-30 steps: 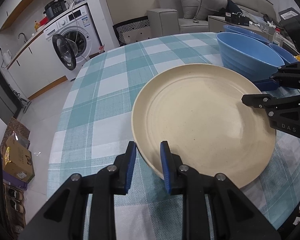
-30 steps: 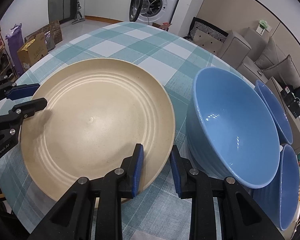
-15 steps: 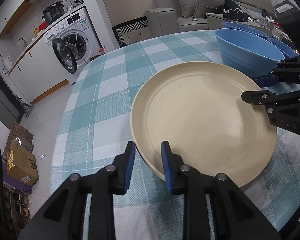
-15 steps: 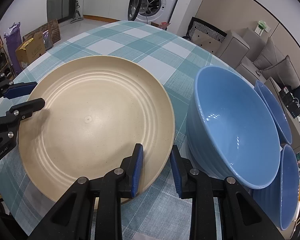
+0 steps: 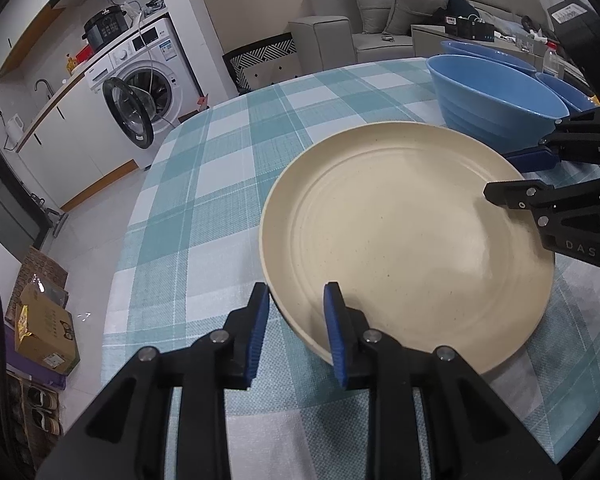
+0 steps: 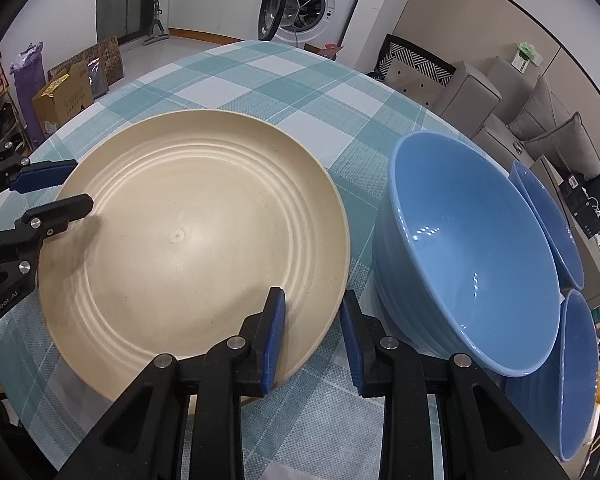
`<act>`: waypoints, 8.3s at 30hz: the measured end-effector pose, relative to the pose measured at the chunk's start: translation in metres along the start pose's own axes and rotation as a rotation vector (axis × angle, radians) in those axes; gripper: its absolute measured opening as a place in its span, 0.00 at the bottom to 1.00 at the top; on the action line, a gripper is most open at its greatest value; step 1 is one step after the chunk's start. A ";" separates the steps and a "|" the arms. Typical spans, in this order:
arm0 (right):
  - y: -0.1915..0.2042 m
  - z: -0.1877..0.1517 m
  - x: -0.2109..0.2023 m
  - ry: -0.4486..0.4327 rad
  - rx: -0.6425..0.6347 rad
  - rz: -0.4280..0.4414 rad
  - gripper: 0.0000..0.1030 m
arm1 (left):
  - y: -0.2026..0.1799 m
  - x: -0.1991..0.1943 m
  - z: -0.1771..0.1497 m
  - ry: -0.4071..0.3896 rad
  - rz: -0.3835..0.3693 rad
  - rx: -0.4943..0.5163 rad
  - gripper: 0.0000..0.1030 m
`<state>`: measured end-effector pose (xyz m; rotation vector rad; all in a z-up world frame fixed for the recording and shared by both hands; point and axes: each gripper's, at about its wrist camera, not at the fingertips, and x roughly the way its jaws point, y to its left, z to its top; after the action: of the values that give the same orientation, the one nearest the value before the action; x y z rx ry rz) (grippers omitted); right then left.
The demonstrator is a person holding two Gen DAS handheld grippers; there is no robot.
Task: Organize plates and bowls
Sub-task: 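Open the left gripper while the right gripper also opens, releasing the plate, then raise both grippers and move them toward the light-blue bowls, then lower both grippers toward the rim of the nearest light-blue bowl, then close the left gripper on the bowl rim while the right gripper also closes, then lift the light-blue bowl with both grippers and carry it toward another bowl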
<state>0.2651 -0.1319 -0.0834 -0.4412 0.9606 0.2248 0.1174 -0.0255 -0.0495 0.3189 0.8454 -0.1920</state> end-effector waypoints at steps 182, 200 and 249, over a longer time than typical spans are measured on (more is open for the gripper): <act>-0.368 -0.008 0.034 0.070 0.621 0.049 0.55 | -0.184 0.118 0.305 0.025 -0.341 0.148 0.58; -0.363 -0.012 0.036 0.080 0.575 0.011 0.29 | -0.194 0.117 0.301 0.038 -0.383 0.174 0.25; -0.345 0.006 -0.060 -0.059 0.526 -0.122 0.20 | -0.187 0.033 0.312 -0.136 -0.329 0.208 0.21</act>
<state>0.3655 -0.4356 0.0595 -0.0083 0.8912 -0.1263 0.3038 -0.3110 0.0814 0.3560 0.7402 -0.6046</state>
